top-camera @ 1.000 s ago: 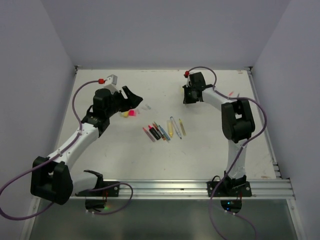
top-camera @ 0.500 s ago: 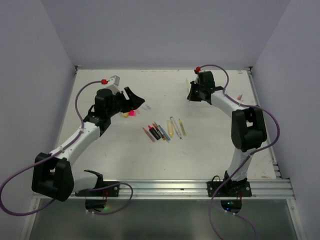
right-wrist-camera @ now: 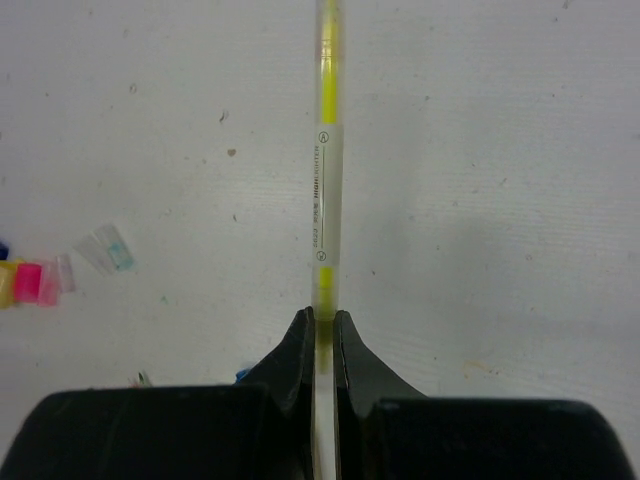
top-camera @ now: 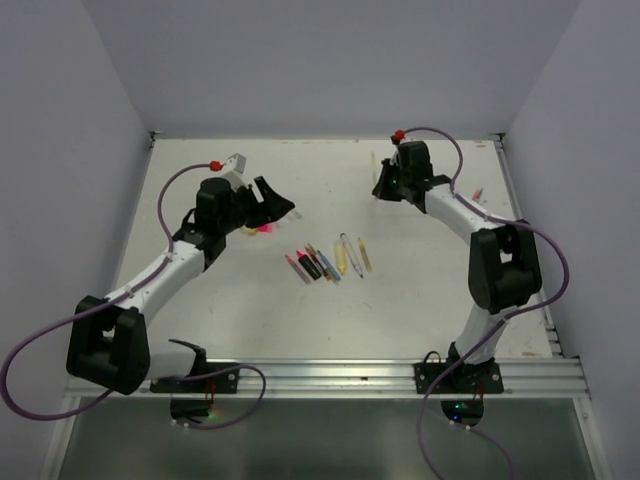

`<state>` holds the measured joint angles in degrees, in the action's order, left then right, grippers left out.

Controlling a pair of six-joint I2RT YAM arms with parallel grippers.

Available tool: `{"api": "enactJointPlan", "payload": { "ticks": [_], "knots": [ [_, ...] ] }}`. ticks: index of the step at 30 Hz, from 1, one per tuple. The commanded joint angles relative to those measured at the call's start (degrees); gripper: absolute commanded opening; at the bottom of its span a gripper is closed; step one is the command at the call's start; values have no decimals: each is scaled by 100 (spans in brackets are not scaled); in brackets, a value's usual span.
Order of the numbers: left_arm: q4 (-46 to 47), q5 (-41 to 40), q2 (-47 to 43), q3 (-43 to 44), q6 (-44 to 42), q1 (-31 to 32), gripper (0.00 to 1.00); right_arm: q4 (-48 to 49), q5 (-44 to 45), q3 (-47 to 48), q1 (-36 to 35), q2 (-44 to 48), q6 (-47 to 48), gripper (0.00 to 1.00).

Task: Open the pen caps

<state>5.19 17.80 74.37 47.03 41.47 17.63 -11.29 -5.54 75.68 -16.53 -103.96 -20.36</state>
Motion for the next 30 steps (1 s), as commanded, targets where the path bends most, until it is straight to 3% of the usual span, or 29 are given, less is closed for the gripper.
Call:
{"api": "enactJointPlan", "payload": {
  "ticks": [1, 8, 15, 30],
  "knots": [
    [254, 118, 121, 219, 115, 48, 73, 101, -34, -18, 54, 482, -82, 0],
    [771, 714, 780, 579, 185, 48, 73, 197, -1194, -597, -165, 701, -197, 0],
    [931, 980, 1448, 966, 239, 48, 76, 162, -1335, -1142, -1079, 1044, -29, 0],
    [808, 909, 1844, 1116, 300, 48, 76, 136, -1661, -1012, -1703, 1133, 94, 0]
  ]
}}
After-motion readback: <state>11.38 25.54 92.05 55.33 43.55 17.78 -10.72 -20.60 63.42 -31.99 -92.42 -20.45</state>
